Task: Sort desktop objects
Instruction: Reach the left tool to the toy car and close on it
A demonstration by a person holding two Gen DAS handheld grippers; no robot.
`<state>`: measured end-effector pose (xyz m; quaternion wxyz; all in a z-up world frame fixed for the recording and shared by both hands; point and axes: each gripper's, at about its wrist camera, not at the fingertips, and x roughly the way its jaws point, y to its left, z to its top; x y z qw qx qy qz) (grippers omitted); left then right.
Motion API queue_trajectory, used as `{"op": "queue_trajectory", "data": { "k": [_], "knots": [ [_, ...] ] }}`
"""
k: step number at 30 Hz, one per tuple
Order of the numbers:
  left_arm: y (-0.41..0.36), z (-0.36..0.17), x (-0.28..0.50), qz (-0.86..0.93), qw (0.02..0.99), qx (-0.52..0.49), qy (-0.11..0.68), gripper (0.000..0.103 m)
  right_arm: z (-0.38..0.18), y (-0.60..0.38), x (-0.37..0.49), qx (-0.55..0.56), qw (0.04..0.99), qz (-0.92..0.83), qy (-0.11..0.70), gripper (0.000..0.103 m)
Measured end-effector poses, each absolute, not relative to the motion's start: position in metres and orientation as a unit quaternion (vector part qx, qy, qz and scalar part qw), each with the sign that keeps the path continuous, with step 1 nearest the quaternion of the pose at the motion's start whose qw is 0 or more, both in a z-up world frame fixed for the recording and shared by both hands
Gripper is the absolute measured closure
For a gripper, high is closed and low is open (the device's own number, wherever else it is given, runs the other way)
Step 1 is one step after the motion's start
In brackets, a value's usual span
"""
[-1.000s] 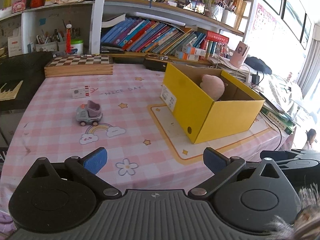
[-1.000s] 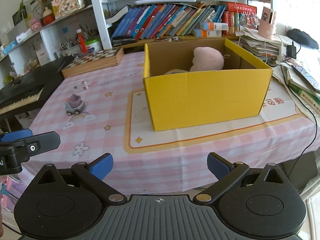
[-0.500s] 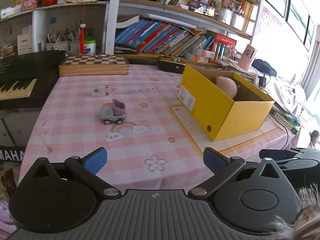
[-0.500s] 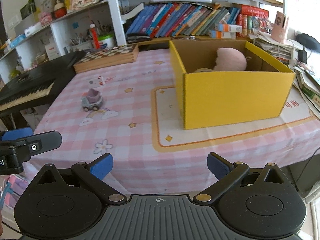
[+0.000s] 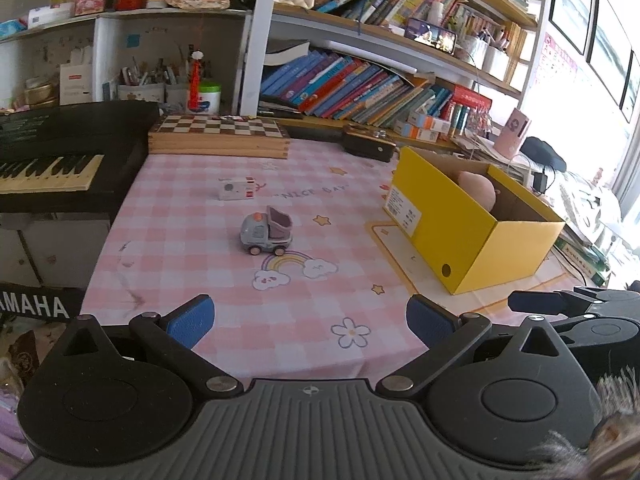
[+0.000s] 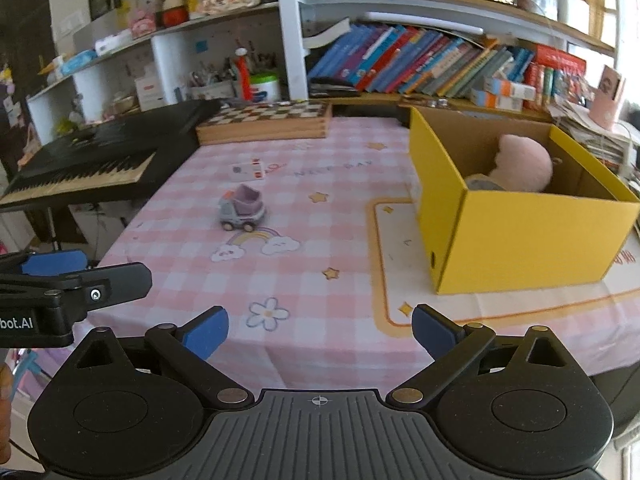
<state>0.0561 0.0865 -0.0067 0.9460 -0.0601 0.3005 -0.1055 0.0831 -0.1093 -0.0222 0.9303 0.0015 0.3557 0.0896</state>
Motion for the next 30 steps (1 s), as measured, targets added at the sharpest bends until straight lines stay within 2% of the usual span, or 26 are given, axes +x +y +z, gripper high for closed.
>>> {"op": "queue_trajectory", "data": {
  "k": [2,12,30],
  "knots": [
    [0.088,-0.007,0.056,-0.102,0.947,-0.063,0.299,0.000,-0.022,-0.107,0.085,-0.004,0.930,0.095,0.356,0.008],
    [0.090,-0.011,0.073,-0.087,0.948,-0.074,0.298,0.000,-0.024,-0.101,0.112,-0.021,0.928,0.122,0.352,0.008],
    [0.082,-0.020,0.154,-0.040,0.943,-0.102,0.316,0.000,-0.022,-0.110,0.210,-0.017,0.926,0.154,0.346,0.008]
  ]
}}
